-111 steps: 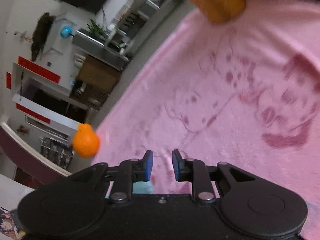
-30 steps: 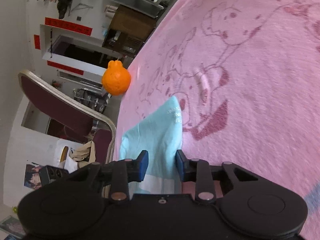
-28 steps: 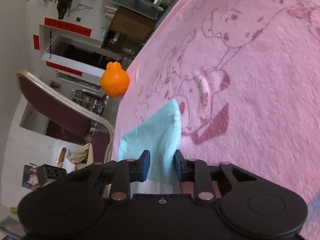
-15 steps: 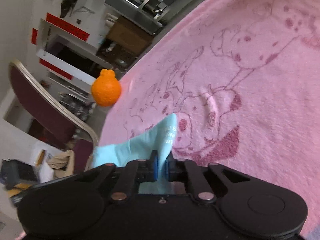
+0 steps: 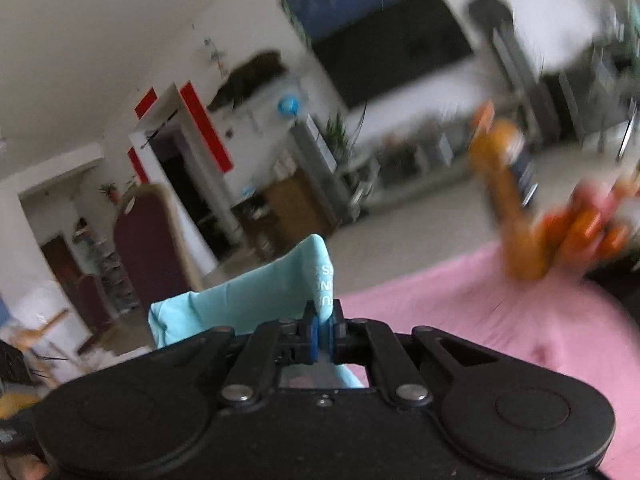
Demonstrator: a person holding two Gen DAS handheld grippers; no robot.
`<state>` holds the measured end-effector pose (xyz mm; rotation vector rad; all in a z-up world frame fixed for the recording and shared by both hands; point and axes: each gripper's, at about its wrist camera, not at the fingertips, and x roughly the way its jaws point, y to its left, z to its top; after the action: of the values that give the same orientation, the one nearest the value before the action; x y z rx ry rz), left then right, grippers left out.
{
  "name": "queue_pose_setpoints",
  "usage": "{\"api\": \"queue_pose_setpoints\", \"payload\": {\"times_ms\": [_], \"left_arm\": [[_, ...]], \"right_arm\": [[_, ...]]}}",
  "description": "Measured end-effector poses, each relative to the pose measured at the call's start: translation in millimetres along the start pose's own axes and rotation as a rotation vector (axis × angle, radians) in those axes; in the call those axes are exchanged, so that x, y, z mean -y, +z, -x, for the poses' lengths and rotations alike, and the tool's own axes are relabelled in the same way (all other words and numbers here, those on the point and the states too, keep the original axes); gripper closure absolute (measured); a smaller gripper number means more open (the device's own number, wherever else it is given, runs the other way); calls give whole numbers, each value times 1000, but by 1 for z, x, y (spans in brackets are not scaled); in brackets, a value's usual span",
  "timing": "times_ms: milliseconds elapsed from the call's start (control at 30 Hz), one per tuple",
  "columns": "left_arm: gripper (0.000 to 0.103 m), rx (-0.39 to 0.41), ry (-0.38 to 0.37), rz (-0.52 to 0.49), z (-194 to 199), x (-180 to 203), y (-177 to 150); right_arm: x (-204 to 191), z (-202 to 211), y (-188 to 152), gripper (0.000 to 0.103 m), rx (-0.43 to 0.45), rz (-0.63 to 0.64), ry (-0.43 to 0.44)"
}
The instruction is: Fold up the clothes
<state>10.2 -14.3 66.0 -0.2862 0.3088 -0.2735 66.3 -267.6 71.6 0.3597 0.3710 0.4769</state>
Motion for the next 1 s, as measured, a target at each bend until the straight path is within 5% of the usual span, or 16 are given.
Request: {"api": "queue_pose_setpoints", "payload": {"times_ms": [267, 433, 700, 767, 833, 1000], "left_arm": [[94, -154, -138, 42, -75, 76, -50], [94, -257, -115, 24, -133, 88, -80], [86, -312, -33, -11, -204, 78, -95], [83, -342, 15, -25, -221, 77, -100], [84, -346, 66, -33, -226, 68, -100], [84, -339, 104, -21, -199, 44, -94]], "right_arm": [[83, 49, 13, 98, 48, -15, -204], [131, 26, -5, 98, 19, 11, -311], [190, -39, -13, 98, -56, -34, -358], [197, -52, -14, 93, -66, -15, -384], [206, -62, -15, 62, -95, 2, -444], [221, -36, -15, 55, -97, -166, -451]]}}
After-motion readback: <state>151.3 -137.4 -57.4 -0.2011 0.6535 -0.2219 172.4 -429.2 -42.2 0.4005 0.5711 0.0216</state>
